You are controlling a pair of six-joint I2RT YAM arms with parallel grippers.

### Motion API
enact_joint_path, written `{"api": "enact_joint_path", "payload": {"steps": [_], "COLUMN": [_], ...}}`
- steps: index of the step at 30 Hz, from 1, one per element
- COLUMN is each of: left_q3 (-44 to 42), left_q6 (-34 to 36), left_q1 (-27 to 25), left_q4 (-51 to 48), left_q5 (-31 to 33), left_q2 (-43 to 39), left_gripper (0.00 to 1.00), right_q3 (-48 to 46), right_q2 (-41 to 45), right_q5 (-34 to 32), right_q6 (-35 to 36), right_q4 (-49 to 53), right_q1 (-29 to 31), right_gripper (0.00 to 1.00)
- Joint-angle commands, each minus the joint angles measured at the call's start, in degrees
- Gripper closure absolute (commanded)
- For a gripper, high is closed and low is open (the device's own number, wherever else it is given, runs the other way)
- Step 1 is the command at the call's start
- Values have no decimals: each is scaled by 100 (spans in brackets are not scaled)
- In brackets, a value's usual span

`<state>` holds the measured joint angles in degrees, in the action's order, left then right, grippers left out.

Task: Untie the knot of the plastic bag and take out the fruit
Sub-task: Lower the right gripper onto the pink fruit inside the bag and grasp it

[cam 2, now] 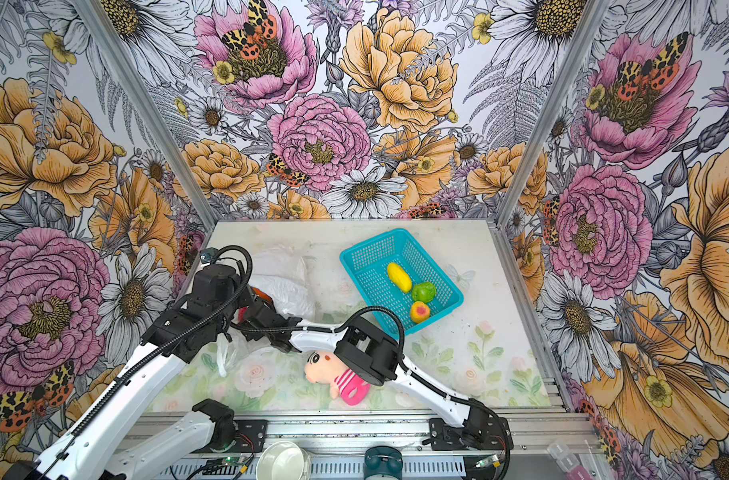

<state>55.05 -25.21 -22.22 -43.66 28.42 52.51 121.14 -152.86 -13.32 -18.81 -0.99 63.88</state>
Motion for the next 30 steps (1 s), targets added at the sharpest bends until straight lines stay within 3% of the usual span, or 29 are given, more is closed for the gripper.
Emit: {"api": "enact_joint_path", "payload": {"steps": [1,5,8,11,14,20,26,30], "left_q3": [477,1101,1300,1014,990,704,638,656], "left_q6": [-455,-146,389,372,625,652,637,633], "left_q1": [51,43,35,66,275,1051,803,588], "left_q4": [-874,-1735,-2381,-2275,-2041,-1687,-1611,-1622], "left_q5": [-425,-1030,-898,-435,-1220,-1562,-1539,-1533], "left_q2": [187,494,706,691,614,-95,-271,-67], "left_gripper": [100,100,100,100,100,100,100,100], "right_q3": [256,-113,-463,-1086,-1613,-2571,-3430,-3466], "right_q2": [-212,-9,240,573,911,1642,2220,2217], "right_q5": [39,25,40,157,273,421,589,663], "right_q6": [-48,38,62,137,202,198,295,343], "right_q4": [197,19,-34,-475,-914,-1565,-2353,-2476], "right_q1": [-50,-30,-37,-32,-22,-13,26,58], "right_gripper": [21,34,41,41,43,49,51,49]}}
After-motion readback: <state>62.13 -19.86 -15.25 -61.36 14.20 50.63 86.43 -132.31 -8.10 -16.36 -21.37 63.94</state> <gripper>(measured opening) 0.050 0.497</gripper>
